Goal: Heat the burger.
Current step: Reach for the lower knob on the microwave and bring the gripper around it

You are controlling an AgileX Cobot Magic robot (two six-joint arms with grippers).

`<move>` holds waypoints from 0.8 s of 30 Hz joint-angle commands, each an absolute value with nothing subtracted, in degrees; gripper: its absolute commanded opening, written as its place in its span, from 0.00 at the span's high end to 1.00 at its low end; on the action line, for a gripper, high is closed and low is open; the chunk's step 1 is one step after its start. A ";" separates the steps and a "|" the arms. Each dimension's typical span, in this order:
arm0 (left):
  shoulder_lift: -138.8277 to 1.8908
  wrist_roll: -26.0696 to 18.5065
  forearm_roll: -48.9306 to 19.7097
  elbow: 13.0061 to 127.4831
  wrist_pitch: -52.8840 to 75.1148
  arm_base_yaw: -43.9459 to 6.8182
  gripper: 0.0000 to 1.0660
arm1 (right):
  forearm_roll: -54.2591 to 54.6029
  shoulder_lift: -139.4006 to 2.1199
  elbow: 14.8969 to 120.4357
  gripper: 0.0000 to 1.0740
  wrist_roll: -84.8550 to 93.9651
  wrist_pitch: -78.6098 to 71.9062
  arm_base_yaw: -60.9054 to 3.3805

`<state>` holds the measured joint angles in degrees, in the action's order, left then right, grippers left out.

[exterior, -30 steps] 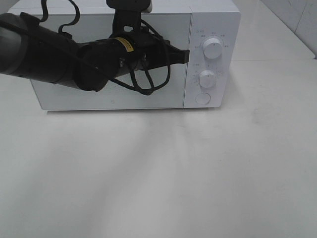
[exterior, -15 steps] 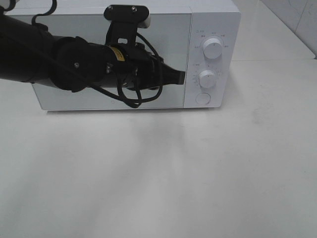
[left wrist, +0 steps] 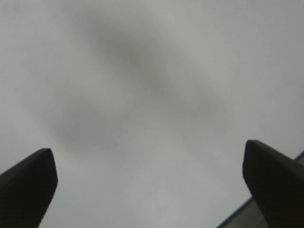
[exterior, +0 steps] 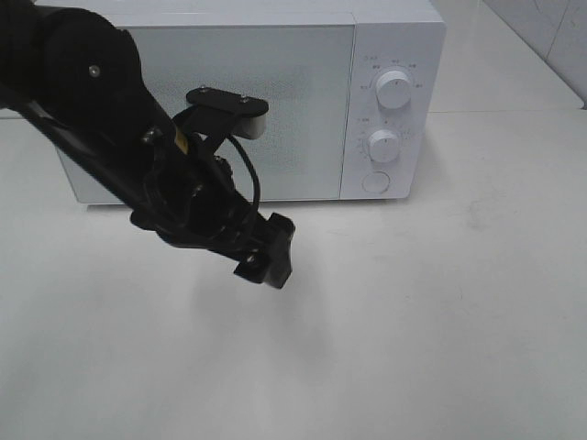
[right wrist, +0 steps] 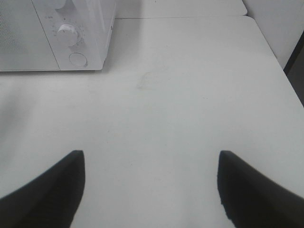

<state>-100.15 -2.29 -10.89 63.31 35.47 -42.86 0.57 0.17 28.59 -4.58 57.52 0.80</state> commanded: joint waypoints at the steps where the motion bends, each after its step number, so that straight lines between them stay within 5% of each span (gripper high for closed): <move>1: -98.15 -1.83 -9.91 63.25 45.49 -43.03 0.05 | 0.74 1.89 28.53 0.30 -4.18 57.12 0.97; 8: -95.97 -1.43 -9.91 63.25 53.23 -41.02 0.06 | 0.74 1.89 28.53 0.30 -4.18 57.12 0.97; 24: -85.37 -2.81 -9.97 61.76 63.60 -16.50 0.06 | 0.74 1.89 28.53 0.30 -4.13 57.12 0.97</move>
